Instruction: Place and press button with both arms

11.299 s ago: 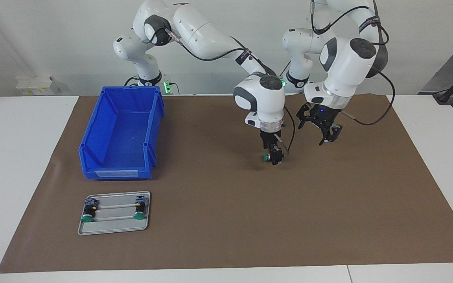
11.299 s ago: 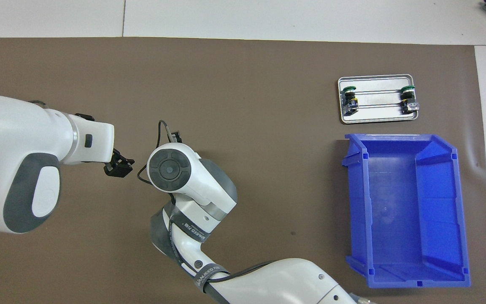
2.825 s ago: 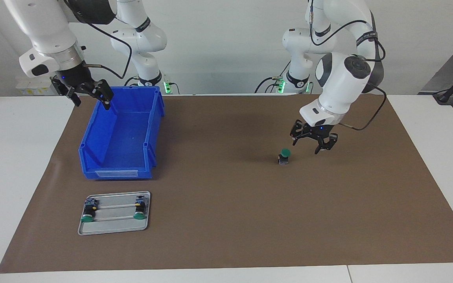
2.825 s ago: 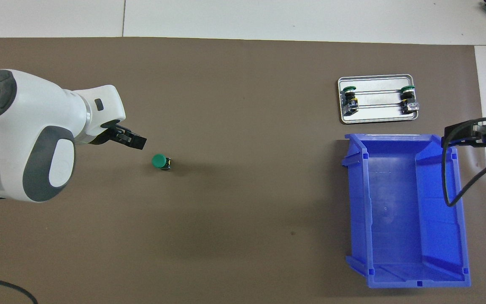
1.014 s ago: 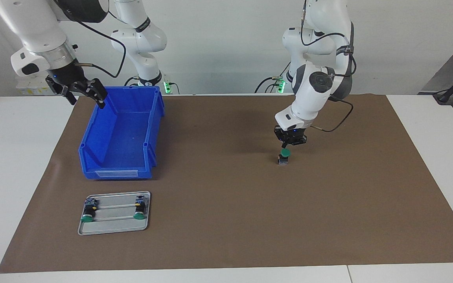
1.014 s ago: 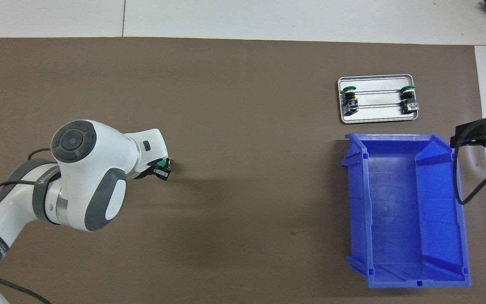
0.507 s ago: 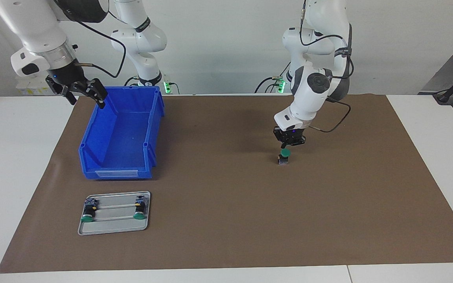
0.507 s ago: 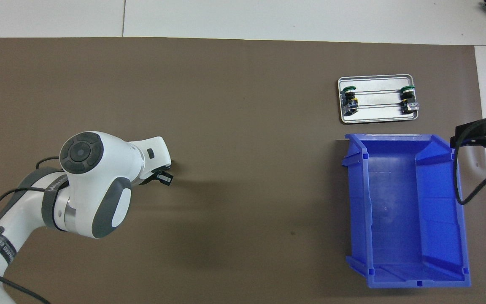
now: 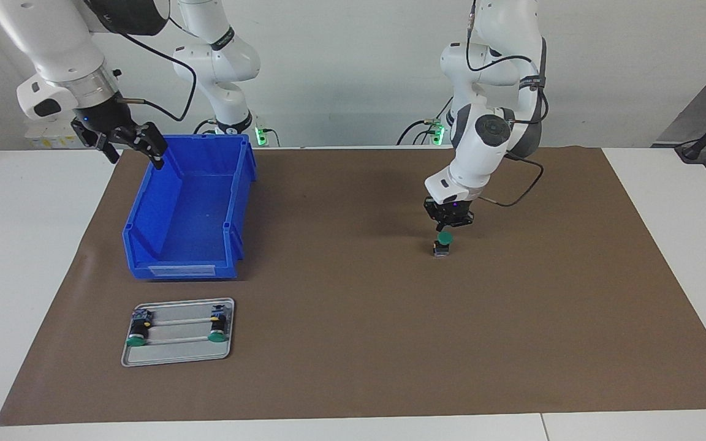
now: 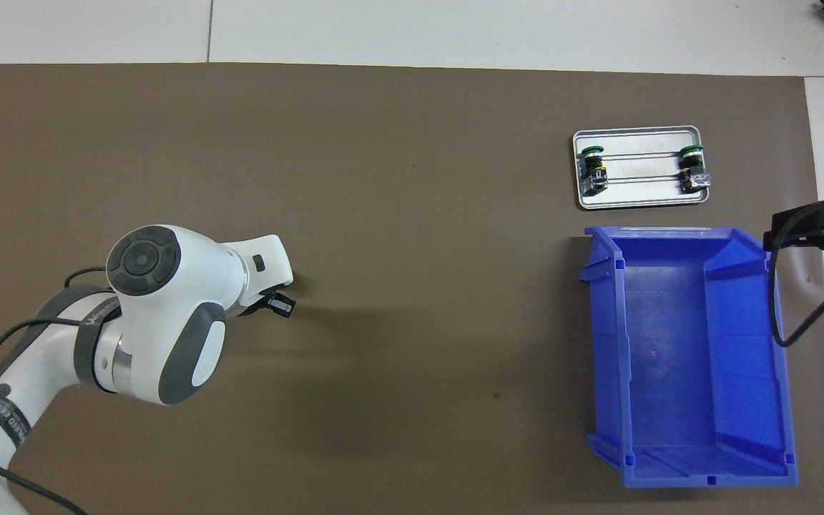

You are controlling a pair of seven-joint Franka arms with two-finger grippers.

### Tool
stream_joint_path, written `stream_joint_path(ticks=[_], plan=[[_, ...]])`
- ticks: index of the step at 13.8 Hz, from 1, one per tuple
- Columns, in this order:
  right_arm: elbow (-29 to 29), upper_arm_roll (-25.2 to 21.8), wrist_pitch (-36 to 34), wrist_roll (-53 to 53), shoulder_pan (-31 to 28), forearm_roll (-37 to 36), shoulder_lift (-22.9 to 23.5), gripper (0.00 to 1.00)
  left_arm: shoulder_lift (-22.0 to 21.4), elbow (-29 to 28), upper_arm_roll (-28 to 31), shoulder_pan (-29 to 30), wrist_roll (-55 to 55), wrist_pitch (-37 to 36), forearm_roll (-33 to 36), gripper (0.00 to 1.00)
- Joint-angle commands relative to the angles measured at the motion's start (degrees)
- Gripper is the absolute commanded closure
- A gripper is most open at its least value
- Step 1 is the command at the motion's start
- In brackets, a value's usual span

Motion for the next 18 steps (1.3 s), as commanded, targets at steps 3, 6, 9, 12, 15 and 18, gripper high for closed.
stream_joint_path(ticks=[3,6,9,12,15,18], plan=[[0.5,-0.1,-1.0,-1.5,-0.6,1.3,0.2,0.01,0.6,6.0,0.7,-0.2,-0.9,-6.5,0.6,1.0],[0.5,-0.1,-1.0,-1.5,-0.6,1.3,0.2,0.01,1.7,7.4,0.7,0.0,-0.9,-5.0,0.6,1.0],[0.5,-0.1,-1.0,-1.5,-0.6,1.3,0.2,0.01,1.8,5.7,0.6,-0.1,-0.9,0.9,0.6,1.0],[0.4,-0.1,-1.0,-1.5,-0.6,1.3,0.2,0.01,1.8,5.1,0.6,0.0,-1.0,2.3,0.6,1.0],[0.5,-0.1,-1.0,-1.5,-0.6,1.3,0.2,0.01,1.7,4.3,0.7,0.1,-0.6,2.4,0.6,1.0],[0.4,-0.1,-1.0,-1.5,-0.6,1.3,0.2,0.01,1.6,3.7,0.8,0.1,-0.5,3.1,0.6,1.0]])
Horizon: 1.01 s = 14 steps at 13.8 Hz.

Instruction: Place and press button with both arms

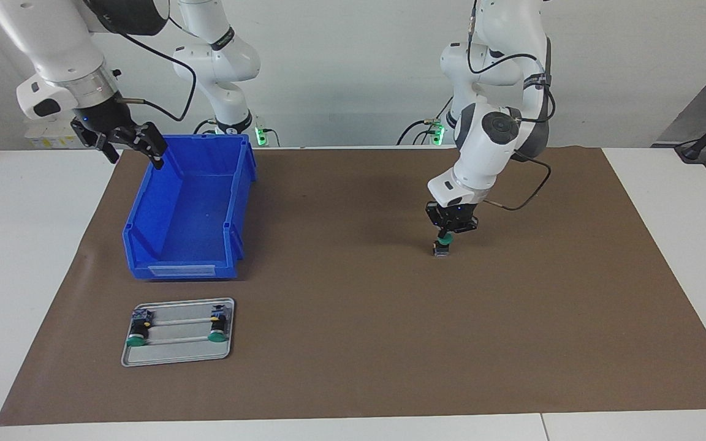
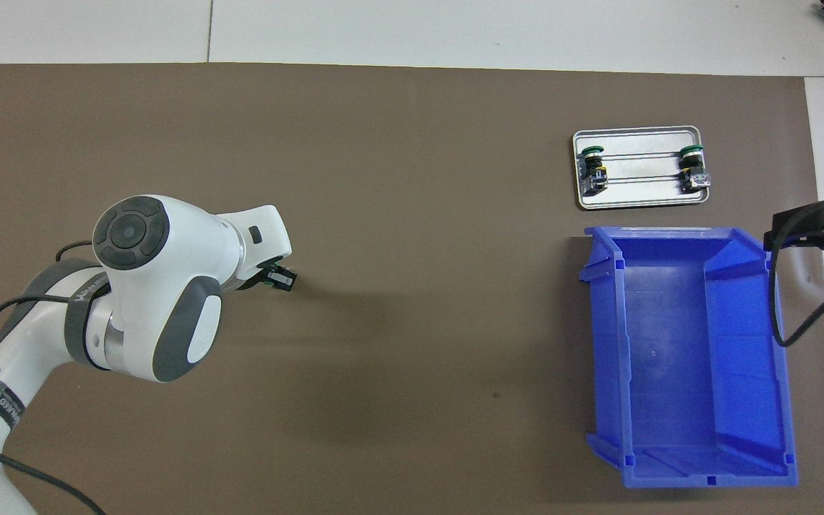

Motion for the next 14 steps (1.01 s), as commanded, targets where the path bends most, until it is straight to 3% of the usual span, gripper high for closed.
stream_joint_path(ticks=[1,14], plan=[[0.4,-0.1,-1.0,-1.5,-0.6,1.3,0.2,0.01,-0.6,-2.0,0.2,0.0,-0.4,2.1,0.6,1.0],[0.4,-0.1,-1.0,-1.5,-0.6,1.3,0.2,0.01,-0.1,-5.8,0.2,-0.1,-0.4,6.5,0.6,1.0]])
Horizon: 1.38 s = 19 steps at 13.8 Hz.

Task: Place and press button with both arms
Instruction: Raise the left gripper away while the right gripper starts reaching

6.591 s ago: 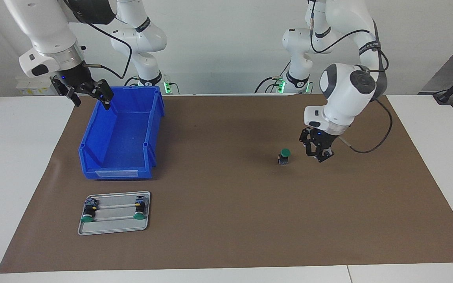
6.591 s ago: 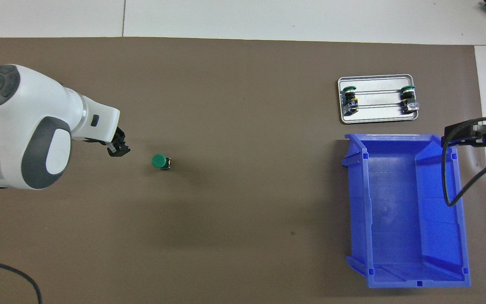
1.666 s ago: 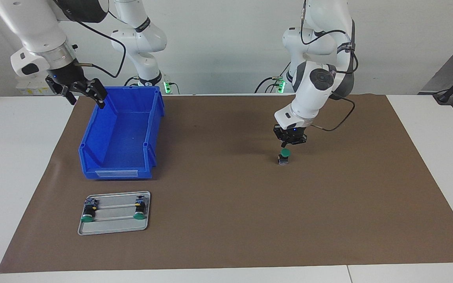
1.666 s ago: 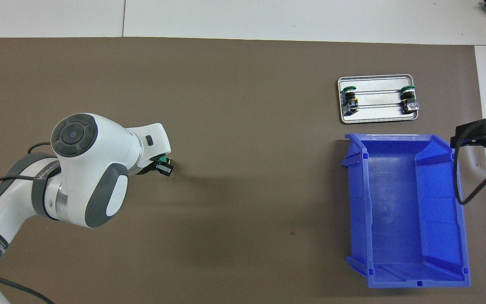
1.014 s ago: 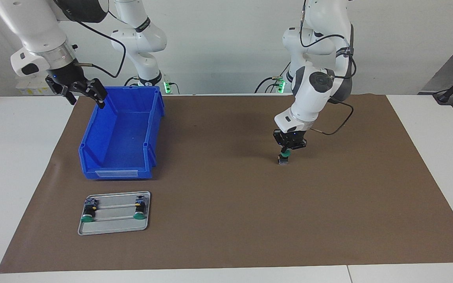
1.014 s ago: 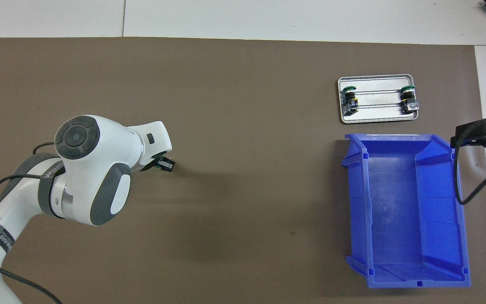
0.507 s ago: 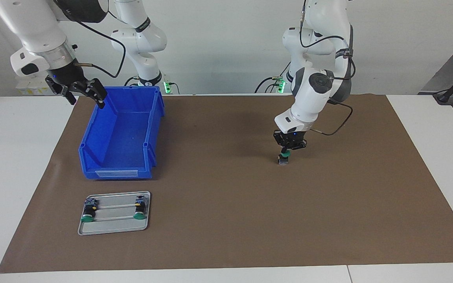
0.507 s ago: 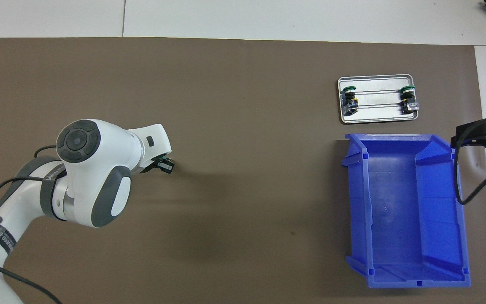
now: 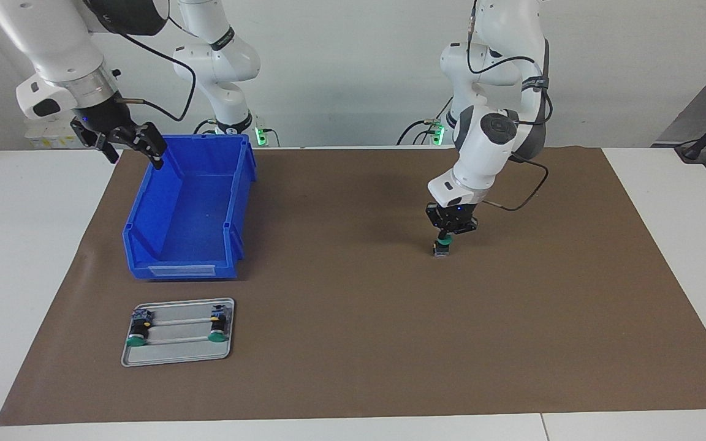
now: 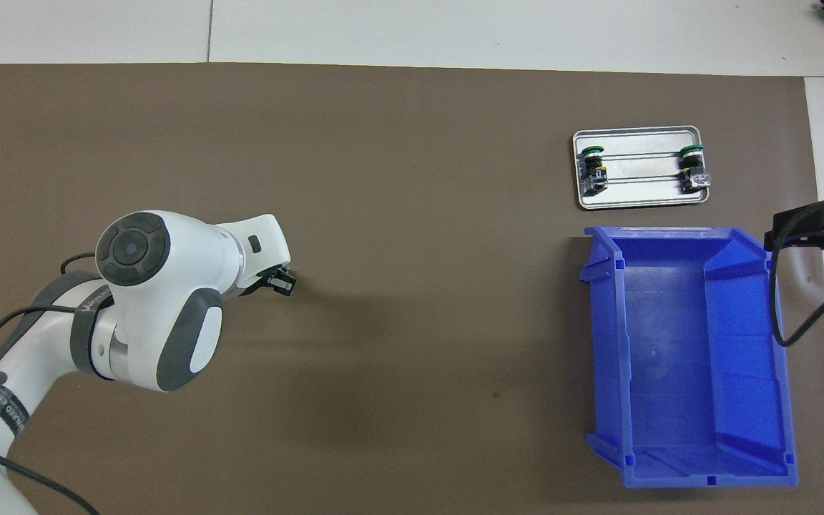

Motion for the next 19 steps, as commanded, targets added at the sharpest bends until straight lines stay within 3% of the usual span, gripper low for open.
stream_joint_path(ticks=[1,4,8,15,19], plan=[[0.4,-0.1,-1.0,-1.4,-0.5,1.3,0.2,0.01,0.7,-2.6,0.3,0.0,-0.3,2.5,0.6,1.0],[0.3,-0.1,-1.0,-0.8,-0.5,1.3,0.1,0.01,1.6,0.5,0.3,0.0,-0.4,-0.1,0.6,1.0],[0.2,-0.1,-1.1,-0.8,-0.5,1.3,0.0,0.01,3.8,10.4,0.7,0.7,-0.5,-9.4,0.6,1.0],[0.3,1.0,0.7,-3.3,0.4,1.1,0.3,0.01,4.5,23.7,0.7,11.9,0.3,-28.2,0.9,1.0],[0.5,3.5,7.0,-2.4,7.9,0.9,2.3,0.01,4.6,28.3,0.7,14.6,2.0,-37.0,8.4,1.0]])
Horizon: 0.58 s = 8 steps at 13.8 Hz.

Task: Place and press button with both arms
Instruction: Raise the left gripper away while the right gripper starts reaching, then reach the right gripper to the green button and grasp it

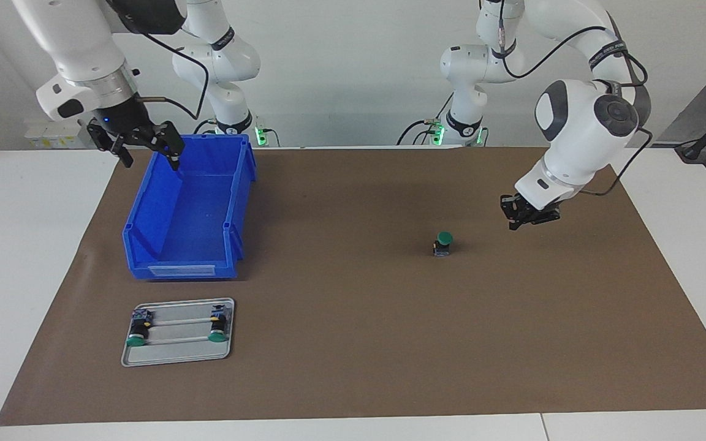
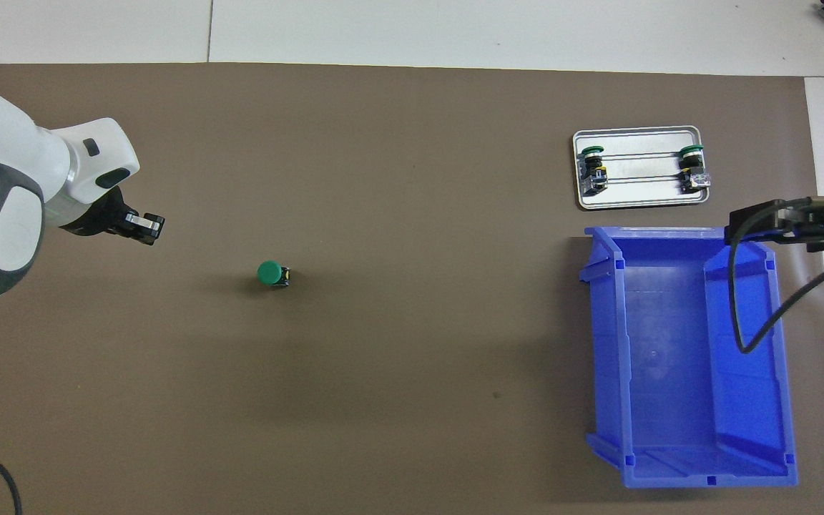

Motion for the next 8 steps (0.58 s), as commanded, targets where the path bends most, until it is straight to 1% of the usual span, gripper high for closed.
stream_joint_path(ticks=[1,2,3,4,6,7,8], plan=[[0.4,0.8,5.5,1.6,6.0,1.0,2.8,0.01,1.3,5.9,-0.5,0.6,0.5,-7.2,2.7,1.0],[0.7,0.8,7.0,5.7,8.9,0.9,4.9,0.01,1.5,8.3,-0.6,1.4,0.3,-9.4,2.5,1.0],[1.5,0.9,9.8,10.9,13.4,0.8,7.3,0.01,1.6,10.4,-0.5,1.7,0.3,-11.8,2.3,1.0],[3.0,0.8,13.4,16.8,18.1,0.7,10.8,0.01,1.9,11.6,-0.5,1.7,0.3,-13.8,2.5,1.0],[6.7,0.8,18.5,27.3,25.5,0.1,18.8,0.01,1.8,13.7,-0.5,1.9,0.1,-15.8,2.4,1.0],[9.3,0.8,21.7,30.7,27.5,0.6,22.0,0.01,1.6,14.4,-0.4,2.0,0.1,-17.0,2.2,1.0],[10.7,1.1,24.9,33.3,29.0,0.9,24.6,0.01,1.2,15.0,-0.4,2.0,-0.1,-17.8,2.3,1.0]])
